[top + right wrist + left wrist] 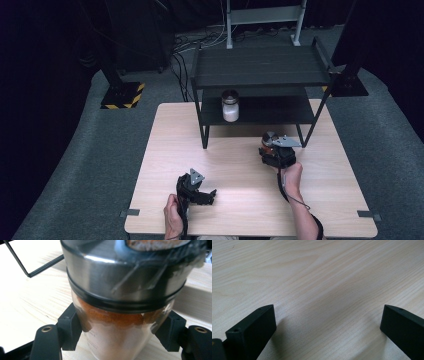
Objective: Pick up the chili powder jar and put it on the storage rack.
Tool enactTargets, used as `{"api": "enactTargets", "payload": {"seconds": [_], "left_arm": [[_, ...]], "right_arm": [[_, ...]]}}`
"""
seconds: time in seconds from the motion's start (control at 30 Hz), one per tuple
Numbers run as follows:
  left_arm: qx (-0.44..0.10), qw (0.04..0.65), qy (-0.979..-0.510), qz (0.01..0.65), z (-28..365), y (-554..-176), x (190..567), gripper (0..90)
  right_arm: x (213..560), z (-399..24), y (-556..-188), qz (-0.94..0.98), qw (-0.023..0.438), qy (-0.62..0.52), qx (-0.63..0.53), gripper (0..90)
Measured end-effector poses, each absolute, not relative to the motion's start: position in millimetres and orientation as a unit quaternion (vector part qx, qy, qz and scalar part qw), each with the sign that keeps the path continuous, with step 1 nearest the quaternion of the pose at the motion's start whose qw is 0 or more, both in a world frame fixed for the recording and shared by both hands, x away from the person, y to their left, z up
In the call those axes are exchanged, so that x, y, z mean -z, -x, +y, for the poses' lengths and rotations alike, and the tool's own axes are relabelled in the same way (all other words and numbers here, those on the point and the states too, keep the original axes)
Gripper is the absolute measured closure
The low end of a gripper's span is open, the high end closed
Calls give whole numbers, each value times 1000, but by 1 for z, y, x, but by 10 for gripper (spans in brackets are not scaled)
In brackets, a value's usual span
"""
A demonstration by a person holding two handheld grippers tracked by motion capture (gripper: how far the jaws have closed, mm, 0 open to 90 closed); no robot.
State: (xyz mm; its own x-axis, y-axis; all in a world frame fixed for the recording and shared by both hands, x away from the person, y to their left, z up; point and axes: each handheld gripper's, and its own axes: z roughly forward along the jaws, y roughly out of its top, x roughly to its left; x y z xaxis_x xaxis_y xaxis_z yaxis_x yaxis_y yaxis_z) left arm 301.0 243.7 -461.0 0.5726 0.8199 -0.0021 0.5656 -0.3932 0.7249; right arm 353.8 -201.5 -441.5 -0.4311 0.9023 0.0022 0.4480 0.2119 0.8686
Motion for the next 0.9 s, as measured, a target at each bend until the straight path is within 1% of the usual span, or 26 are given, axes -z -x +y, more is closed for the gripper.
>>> {"api": "enactTargets", "payload": {"seconds": [0.9], "left_arm": [[-180, 352, -817, 421, 240, -307, 461, 1]], "right_arm": [[431, -214, -351, 731, 269, -461, -425, 311]]}}
